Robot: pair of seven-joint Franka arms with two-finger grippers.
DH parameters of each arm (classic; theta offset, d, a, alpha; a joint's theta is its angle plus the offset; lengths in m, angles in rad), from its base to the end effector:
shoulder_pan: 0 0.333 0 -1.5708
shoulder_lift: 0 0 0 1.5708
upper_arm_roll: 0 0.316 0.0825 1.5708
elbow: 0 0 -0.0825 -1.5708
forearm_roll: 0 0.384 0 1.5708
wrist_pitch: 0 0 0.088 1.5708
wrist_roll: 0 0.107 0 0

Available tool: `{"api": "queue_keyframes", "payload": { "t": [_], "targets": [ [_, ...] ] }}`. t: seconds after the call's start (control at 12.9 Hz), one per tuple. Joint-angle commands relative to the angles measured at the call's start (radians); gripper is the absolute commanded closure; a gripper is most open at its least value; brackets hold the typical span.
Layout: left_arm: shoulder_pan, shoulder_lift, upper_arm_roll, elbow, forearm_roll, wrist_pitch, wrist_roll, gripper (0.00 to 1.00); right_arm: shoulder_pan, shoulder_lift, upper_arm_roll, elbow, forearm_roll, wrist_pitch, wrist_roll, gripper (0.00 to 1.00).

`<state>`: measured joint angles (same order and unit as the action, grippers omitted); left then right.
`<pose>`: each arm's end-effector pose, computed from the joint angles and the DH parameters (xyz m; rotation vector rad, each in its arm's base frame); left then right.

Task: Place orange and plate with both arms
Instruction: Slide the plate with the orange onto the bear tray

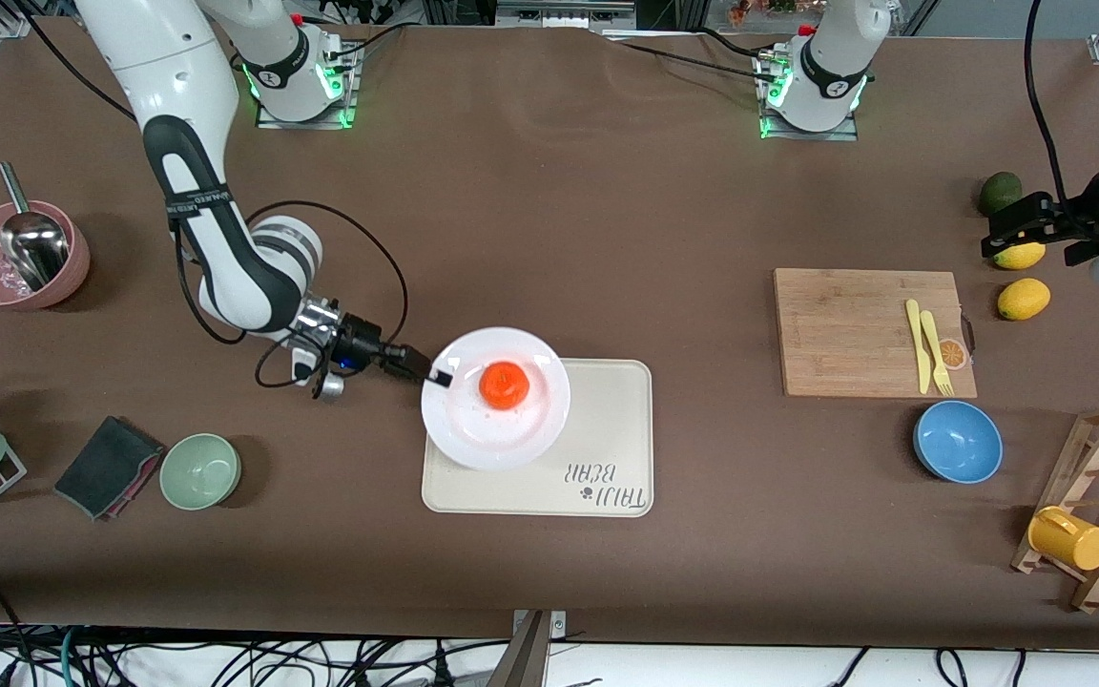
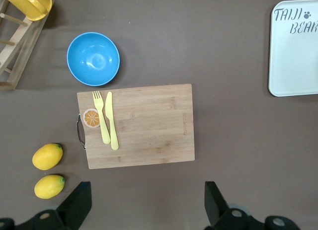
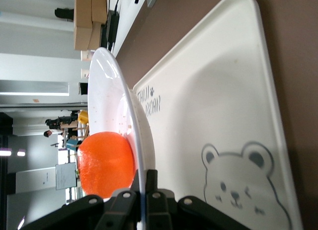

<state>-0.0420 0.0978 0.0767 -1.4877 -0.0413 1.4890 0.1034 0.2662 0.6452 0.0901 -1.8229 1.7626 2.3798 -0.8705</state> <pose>0.5752 0.0130 0.6015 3.0960 -0.1086 -0.1452 0.6052 0.2321 0.1824 -2.0181 0.2973 -0.2314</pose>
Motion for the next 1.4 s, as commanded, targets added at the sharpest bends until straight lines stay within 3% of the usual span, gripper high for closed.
{"api": "queue_keyframes", "payload": {
  "t": [0.0, 0.16, 0.31, 0.39, 0.47, 1.01, 1.09, 1.32],
  "targets": [
    [0.002, 0.005, -0.003, 0.021, 0.017, -0.018, 0.019, 0.00, 0.037, 0.170, 0.002, 0.203, 0.041, 0.068, 0.050, 1.00],
    [0.002, 0.005, -0.003, 0.021, 0.017, -0.018, 0.019, 0.00, 0.050, 0.244, 0.003, 0.278, 0.098, 0.071, 0.061, 1.00],
    [0.002, 0.005, -0.003, 0.021, 0.017, -0.018, 0.019, 0.00, 0.076, 0.272, 0.003, 0.304, 0.100, 0.085, 0.062, 1.00],
    [0.002, 0.003, -0.003, 0.021, 0.017, -0.018, 0.019, 0.00, 0.079, 0.268, 0.002, 0.304, 0.092, 0.099, 0.062, 0.85],
    [0.002, 0.003, -0.003, 0.021, 0.017, -0.018, 0.019, 0.00, 0.088, 0.263, 0.002, 0.304, 0.091, 0.125, 0.062, 0.01],
    [0.002, 0.003, -0.003, 0.021, 0.017, -0.018, 0.019, 0.00, 0.166, 0.211, -0.004, 0.303, -0.147, 0.349, 0.064, 0.00],
    [0.002, 0.003, -0.003, 0.021, 0.017, -0.018, 0.019, 0.00, 0.182, 0.203, -0.006, 0.301, -0.197, 0.396, 0.064, 0.00],
    [0.002, 0.003, -0.003, 0.021, 0.017, -0.018, 0.019, 0.00, 0.223, 0.198, -0.004, 0.297, -0.455, 0.531, 0.064, 0.00]
  ]
}}
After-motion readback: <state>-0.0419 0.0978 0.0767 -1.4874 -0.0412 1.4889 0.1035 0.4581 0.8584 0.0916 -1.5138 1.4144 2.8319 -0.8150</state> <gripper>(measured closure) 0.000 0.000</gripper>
